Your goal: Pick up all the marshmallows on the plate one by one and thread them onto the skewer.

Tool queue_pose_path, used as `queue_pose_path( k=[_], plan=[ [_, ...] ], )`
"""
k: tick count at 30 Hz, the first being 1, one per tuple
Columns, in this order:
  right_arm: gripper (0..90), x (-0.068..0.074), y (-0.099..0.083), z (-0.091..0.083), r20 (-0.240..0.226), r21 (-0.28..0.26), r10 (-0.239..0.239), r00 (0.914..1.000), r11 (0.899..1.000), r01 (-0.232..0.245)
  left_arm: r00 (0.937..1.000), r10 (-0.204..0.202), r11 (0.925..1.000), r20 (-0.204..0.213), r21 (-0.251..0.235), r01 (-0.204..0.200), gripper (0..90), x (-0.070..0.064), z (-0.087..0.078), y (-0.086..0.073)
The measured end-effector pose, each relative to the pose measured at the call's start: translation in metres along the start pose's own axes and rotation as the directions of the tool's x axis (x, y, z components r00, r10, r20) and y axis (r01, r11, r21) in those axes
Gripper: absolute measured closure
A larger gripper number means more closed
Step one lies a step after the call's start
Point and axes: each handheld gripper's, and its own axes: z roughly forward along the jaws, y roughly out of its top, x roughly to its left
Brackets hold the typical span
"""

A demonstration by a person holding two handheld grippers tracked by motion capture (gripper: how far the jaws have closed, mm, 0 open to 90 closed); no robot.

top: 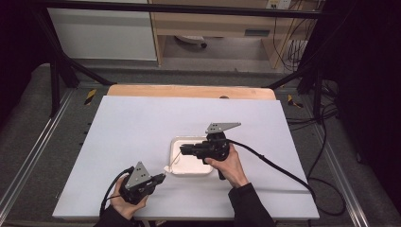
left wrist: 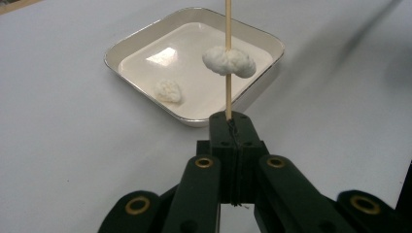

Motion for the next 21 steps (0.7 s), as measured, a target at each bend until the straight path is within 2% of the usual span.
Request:
queue_pose_path(
  k=[6,21],
  plan=[
    [84.4,0.0017,-0.0029,0.0036,-0.022,-0.031,0.006,0.9997,1.0,-0.007,1.0,-0.001,1.0,0.002,0.003,0.001,89.3,-0.0018,0.0017,-0.0008],
    [84.1,0.0053,-0.007,0.0065,-0.026,-0.033,0.001,0.9996,0.999,-0.002,1.0,0.0,1.0,-0.006,0.004,0.0,89.3,-0.0035,0.0037,-0.0003]
  ],
)
